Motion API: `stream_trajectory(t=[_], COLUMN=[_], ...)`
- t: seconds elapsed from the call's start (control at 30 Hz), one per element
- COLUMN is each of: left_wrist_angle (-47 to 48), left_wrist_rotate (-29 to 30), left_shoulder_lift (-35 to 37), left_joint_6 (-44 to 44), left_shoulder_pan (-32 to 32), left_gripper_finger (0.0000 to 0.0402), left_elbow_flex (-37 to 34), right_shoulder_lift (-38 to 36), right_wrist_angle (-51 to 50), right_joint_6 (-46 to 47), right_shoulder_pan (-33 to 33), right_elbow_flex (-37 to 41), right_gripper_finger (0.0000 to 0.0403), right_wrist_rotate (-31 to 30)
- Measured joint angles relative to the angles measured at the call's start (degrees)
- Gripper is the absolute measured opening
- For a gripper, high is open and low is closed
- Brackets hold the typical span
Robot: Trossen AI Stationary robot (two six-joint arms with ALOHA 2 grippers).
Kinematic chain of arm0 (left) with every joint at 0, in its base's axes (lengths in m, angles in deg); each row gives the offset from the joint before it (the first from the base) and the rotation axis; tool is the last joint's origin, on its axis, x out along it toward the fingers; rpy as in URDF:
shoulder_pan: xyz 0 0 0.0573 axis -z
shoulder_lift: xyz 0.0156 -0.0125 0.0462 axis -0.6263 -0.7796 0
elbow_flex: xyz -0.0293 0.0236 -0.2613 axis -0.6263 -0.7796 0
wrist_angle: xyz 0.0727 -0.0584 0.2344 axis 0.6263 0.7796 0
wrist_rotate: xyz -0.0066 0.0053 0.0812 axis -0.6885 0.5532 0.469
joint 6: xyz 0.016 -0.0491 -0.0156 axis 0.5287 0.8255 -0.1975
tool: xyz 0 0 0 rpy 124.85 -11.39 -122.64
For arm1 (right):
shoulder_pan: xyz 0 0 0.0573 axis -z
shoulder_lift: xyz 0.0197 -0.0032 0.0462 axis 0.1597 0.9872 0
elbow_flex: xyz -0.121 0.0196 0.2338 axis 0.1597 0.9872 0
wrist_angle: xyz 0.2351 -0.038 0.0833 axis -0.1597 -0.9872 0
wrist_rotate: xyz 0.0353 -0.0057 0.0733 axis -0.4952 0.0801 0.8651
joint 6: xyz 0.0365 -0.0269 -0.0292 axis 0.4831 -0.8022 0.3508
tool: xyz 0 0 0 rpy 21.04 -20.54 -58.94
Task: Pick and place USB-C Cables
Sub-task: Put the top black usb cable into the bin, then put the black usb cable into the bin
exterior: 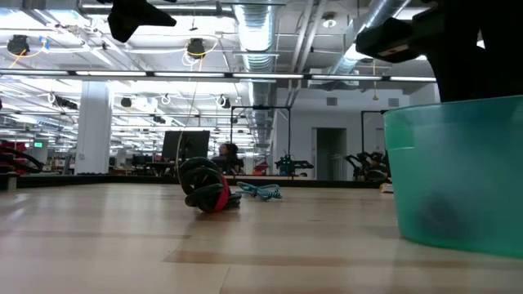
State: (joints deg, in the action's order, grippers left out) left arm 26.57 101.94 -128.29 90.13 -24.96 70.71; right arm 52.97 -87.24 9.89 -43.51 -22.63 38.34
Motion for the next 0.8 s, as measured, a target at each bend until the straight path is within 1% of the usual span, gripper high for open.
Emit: stream_trajectory(t=[0.27,0.4,0.57,0.8], left_wrist_angle=[-0.1,-0.1,-0.1,-0.1], left_wrist_rotate=[1.0,1.3,1.1,-0.4], left_shoulder_lift=[0.0,0.0,0.0,0.0], left_joint_6=[-0.9,-0.5,1.4,3.5], left_shoulder_pan=[-0.1,-0.1,-0.1,0.0], left_gripper_finger=[0.0192,0.0192,0.0192,0.0192], left_elbow_flex=[0.0,0.0,0.0,0.0], right_shoulder_lift=[0.2,0.2,0.2,0.2], right_wrist_angle=[0.7,1.7,1.1,0.3], right_joint_6=[-1.6,-4.3,-4.1,-4.3], right_shoulder_pan=[0.0,0.0,0.4,0.4], right_elbow_flex=[0.0,0.0,0.0,0.0], right_gripper_finger=[0.0054,0.0079,0.0116,0.0152], right_wrist_rotate=[1.7,1.9,3.1,4.8])
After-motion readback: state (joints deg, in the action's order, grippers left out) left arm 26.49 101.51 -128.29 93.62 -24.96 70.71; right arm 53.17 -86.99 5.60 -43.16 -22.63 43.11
